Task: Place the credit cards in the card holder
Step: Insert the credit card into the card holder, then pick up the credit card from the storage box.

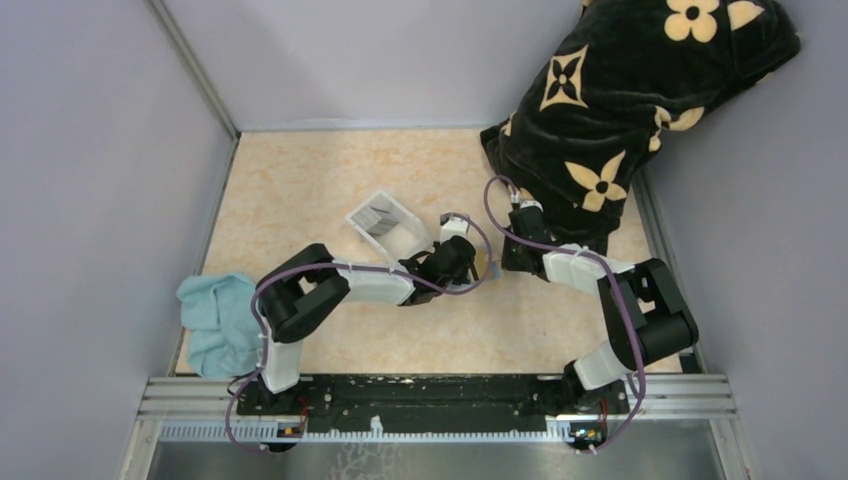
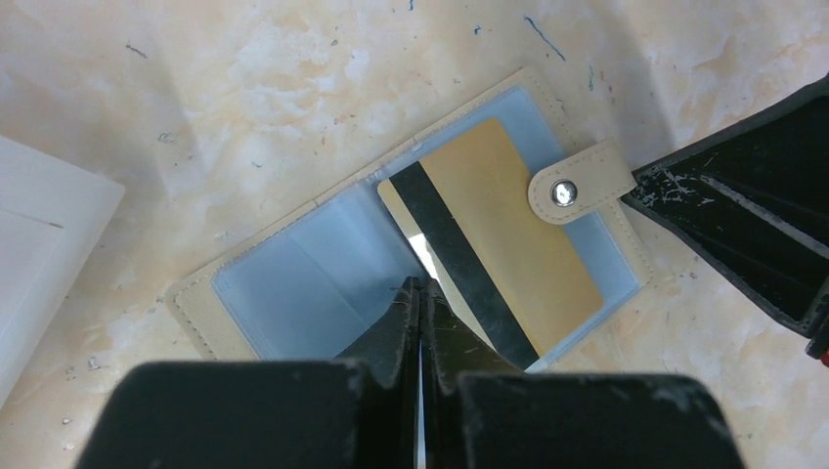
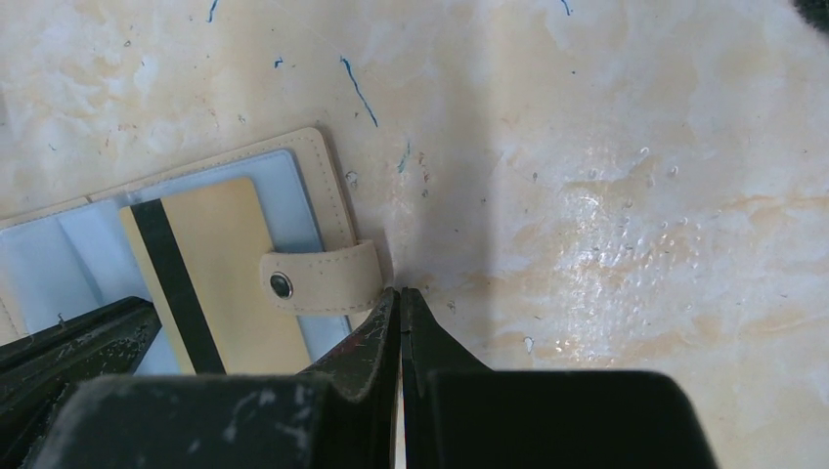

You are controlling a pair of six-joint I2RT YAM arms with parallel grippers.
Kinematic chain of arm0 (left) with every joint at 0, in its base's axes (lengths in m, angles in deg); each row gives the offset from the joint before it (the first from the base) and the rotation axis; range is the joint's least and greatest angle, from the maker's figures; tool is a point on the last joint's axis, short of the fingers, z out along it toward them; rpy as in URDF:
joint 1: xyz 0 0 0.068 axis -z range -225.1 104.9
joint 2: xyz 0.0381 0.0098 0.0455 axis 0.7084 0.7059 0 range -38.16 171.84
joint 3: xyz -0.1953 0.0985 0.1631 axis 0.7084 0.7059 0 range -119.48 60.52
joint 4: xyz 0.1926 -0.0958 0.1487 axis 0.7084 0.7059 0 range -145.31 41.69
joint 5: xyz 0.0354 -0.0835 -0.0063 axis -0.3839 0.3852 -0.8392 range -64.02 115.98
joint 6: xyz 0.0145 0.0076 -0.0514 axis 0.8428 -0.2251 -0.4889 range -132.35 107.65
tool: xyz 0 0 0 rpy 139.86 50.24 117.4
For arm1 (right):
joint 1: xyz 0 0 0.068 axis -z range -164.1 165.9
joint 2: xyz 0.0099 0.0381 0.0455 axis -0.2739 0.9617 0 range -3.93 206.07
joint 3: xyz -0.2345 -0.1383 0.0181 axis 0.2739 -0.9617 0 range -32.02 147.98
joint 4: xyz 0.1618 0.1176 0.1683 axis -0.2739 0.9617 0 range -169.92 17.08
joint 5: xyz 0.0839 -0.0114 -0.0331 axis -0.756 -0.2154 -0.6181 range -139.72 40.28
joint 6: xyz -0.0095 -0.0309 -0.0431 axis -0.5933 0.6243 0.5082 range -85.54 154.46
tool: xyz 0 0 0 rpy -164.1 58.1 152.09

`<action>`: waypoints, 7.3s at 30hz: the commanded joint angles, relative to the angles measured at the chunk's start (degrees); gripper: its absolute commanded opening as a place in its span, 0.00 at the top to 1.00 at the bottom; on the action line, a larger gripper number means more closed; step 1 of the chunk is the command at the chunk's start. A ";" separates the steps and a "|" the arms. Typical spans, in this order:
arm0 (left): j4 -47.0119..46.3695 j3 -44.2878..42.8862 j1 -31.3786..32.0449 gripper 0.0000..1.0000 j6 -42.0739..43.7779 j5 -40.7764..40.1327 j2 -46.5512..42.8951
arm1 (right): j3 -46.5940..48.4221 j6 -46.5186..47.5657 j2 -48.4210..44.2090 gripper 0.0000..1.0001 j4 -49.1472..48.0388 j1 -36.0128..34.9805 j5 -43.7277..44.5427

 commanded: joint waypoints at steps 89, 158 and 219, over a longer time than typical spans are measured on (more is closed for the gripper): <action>22.31 24.86 -25.44 0.24 -28.18 -5.13 -43.72 | 67.08 11.88 37.16 0.39 8.02 -19.97 -16.81; 8.66 21.76 -32.44 0.45 -25.39 4.81 -24.01 | 75.13 9.17 40.31 0.76 20.40 -24.61 -16.08; -3.63 32.34 -16.82 0.03 7.61 44.64 -54.87 | 13.76 -1.42 -22.29 1.00 13.05 -24.93 -22.22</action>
